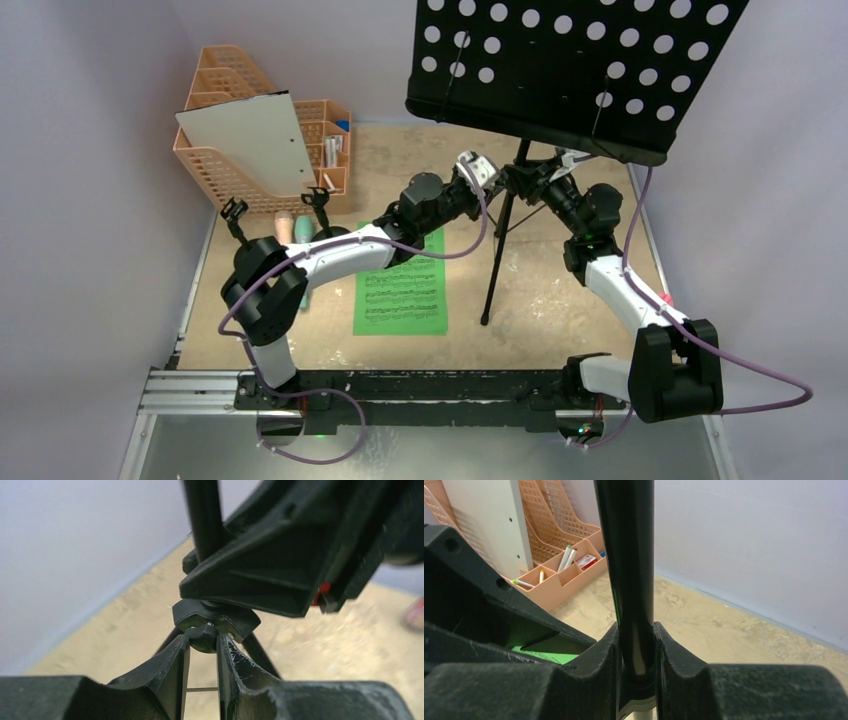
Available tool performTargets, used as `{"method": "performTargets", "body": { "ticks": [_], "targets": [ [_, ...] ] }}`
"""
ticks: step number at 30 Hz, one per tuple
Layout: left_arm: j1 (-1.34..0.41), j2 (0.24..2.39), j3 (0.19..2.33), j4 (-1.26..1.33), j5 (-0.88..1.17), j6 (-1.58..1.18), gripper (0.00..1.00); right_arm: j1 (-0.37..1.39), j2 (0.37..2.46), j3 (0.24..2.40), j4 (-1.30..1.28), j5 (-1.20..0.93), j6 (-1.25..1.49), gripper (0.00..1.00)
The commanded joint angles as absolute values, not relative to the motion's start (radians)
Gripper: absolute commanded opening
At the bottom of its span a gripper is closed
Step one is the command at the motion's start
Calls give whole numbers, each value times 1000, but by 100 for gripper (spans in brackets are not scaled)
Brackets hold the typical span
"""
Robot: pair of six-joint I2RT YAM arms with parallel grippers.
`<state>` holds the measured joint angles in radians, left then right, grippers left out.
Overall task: Pack up the instrument practice props
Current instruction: Unscrew the knob on the music stand.
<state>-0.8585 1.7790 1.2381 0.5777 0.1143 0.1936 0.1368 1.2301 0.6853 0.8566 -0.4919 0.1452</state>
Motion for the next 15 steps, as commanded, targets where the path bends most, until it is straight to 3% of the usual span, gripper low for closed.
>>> {"method": "performTargets", "body": {
  "ticks": [1, 7, 12, 15],
  "targets": [
    [-853, 1707, 1284, 582, -47, -371, 0, 149, 1221, 714, 815, -502, 159, 0],
    [-822, 1710, 1355, 395, -59, -825, 0, 150, 1212, 714, 804, -489, 150, 0],
    [-790, 1700, 1250, 529, -7, -1175, 6, 152, 1209, 713, 803, -481, 146, 0],
    [-784, 1720, 1257, 572, 70, -1173, 21, 152, 1207, 712, 804, -484, 145, 0]
  ]
}}
